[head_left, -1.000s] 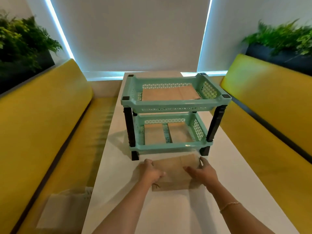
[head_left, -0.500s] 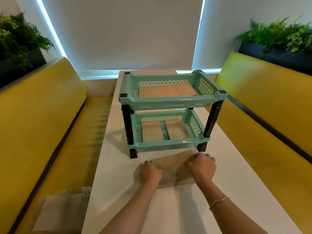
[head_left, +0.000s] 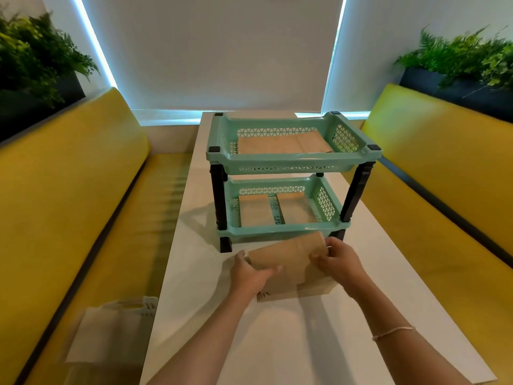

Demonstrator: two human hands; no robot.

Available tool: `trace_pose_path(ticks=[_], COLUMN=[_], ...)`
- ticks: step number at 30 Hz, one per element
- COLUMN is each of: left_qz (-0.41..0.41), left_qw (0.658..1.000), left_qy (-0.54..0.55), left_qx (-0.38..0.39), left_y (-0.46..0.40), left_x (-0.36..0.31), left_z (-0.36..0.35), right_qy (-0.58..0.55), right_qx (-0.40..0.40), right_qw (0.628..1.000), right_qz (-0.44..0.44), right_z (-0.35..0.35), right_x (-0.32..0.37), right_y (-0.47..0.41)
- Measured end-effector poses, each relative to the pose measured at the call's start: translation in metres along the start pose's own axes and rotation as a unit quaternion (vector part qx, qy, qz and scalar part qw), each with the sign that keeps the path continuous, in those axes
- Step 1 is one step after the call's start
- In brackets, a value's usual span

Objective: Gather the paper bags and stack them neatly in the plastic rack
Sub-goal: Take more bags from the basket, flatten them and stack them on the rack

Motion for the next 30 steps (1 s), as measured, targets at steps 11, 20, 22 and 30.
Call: trace_pose_path(ticks=[11,20,22,30], left_qz=[-0.137,-0.136,-0.141,-0.115], left_qw=[0.978,0.982,0.986,0.990], left_qy=[0.152,0.130,0.090,0.053], left_qx=[0.025,0.018,0.026,0.068], left_y=[0.072,0.087,0.085,0.086], left_x=[0.006,0.015,0.020,0.010], left_z=[-0.008,-0.013,-0.014,0.000], right_qy=[-0.189,-0.181,-0.179,0.024], right_qx=[-0.009,-0.038,-0.021,0.036], right_qw=[0.982,0.983,0.984,0.999], right_qz=[-0.007,0.005,0.008,0.019], right_z=[0.000,0.000,-0.001,0.017], right_x=[-0.059,-0.066,-0.067,-0.059], right_y=[0.063,0.073,0.076,0.064])
Point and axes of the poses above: each hand's wrist, its own y-axis away from the middle knuckle, its own z-axis out of the back of the hand, x = y × z, the point moved 8 cm from there along -y, towards the middle knuckle
